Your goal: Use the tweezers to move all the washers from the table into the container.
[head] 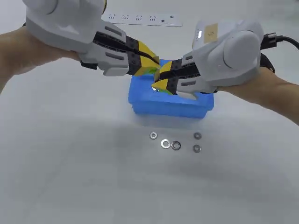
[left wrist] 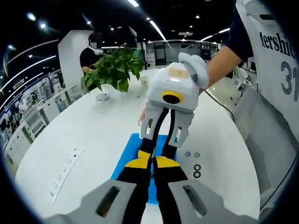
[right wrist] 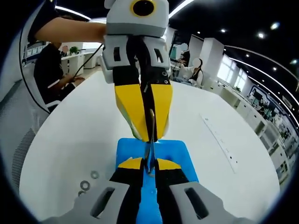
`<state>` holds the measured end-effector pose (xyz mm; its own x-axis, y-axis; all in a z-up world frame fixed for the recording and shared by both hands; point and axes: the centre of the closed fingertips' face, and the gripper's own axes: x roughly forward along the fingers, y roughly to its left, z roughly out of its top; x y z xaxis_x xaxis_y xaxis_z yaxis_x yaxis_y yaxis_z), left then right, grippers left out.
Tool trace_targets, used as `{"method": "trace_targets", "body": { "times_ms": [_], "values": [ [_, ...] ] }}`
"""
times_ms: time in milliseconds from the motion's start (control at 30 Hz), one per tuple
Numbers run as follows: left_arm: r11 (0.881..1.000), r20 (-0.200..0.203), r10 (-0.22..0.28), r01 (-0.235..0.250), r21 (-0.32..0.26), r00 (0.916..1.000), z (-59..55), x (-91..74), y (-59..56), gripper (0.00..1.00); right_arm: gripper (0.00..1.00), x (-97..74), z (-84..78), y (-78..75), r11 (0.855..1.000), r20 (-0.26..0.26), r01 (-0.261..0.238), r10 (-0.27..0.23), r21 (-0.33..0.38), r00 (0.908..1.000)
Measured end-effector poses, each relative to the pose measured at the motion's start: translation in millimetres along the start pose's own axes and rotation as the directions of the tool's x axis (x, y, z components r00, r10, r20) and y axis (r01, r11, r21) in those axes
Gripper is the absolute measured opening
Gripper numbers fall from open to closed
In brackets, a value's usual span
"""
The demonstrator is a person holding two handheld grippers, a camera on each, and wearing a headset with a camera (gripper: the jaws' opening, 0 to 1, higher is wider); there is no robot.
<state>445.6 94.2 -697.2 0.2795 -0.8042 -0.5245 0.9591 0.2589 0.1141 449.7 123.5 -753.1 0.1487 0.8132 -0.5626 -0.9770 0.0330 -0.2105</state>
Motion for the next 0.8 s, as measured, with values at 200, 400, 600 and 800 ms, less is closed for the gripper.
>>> {"method": "trace_targets", "body": {
  "times_ms": [200, 400, 600, 800],
  "values": [
    [1.0, -0.01, -0.013, 0.013, -0.018, 0.9999, -9.8, 6.7, 0.3, 0.06, 0.1, 6.4, -9.7, 0.9, 1.0, -0.023, -0.007, 0.007, 0.011, 0.9997],
    [0.999, -0.01, -0.014, 0.013, -0.032, 0.9999, -14.0, 8.8, -0.9, 0.06, 0.1, 8.2, -14.4, 2.9, 1.0, -0.034, -0.016, 0.017, 0.013, 0.9993],
    [0.999, -0.004, -0.011, 0.011, -0.045, 0.9999, -15.3, 9.8, 1.1, 0.06, 0.1, 8.9, -16.3, 2.2, 0.999, -0.029, -0.017, 0.018, 0.029, 0.9994],
    [0.999, -0.009, -0.013, 0.012, -0.043, 0.9999, -14.1, 9.3, -0.9, 0.06, 0.11, 7.5, -15.4, 2.6, 1.0, -0.029, -0.014, 0.015, 0.018, 0.9995]
  ]
}}
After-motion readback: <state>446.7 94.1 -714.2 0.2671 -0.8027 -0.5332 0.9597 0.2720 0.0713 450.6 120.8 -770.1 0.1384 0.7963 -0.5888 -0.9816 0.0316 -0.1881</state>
